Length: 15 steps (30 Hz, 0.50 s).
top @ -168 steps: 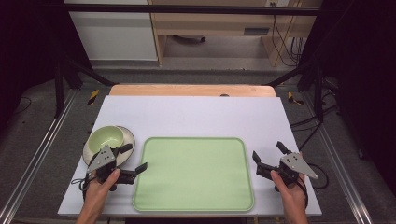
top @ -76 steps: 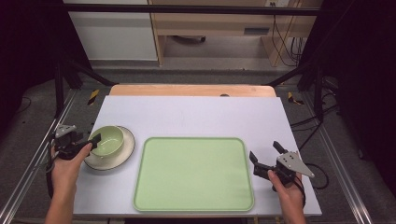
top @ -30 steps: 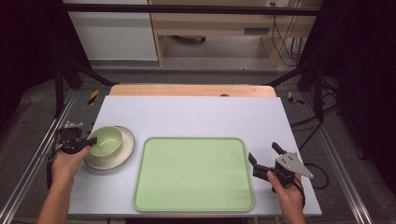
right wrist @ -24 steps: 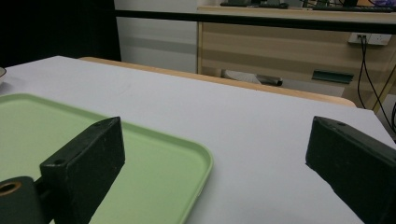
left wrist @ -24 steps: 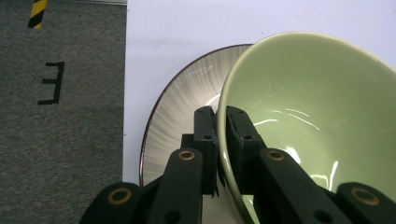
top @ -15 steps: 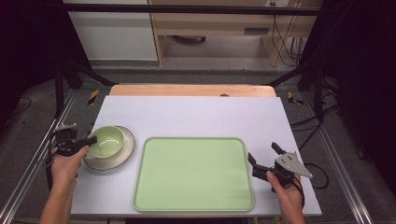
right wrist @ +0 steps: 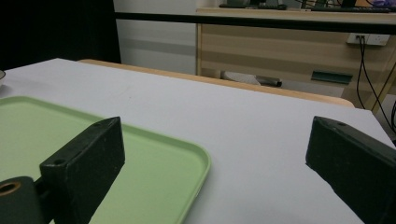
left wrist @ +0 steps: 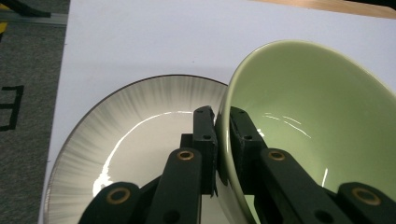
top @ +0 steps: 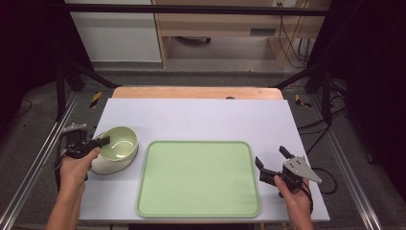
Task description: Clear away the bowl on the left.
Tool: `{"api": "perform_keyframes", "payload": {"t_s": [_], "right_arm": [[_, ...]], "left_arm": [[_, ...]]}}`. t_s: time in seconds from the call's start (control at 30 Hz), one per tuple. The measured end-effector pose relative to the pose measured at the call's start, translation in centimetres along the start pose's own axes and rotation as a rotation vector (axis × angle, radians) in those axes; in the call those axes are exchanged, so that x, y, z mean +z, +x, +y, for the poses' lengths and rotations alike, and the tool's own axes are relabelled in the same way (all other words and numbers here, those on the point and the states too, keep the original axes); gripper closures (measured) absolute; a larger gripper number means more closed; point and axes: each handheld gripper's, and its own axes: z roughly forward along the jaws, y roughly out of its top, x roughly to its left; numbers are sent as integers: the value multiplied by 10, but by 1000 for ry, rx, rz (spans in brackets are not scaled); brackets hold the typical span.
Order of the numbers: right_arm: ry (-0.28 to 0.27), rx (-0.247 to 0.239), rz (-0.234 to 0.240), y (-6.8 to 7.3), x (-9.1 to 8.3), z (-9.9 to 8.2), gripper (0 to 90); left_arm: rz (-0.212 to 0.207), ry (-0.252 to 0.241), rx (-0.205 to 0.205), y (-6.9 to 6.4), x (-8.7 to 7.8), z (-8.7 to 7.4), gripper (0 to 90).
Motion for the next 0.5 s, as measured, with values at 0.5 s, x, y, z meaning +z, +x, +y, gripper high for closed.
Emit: {"api": "perform_keyframes", "payload": {"t_s": [0.5], "right_arm": [[0, 3, 2, 1, 0, 0, 48]], "left_arm": [[-42, -15, 25, -20, 0, -1, 828]]}}
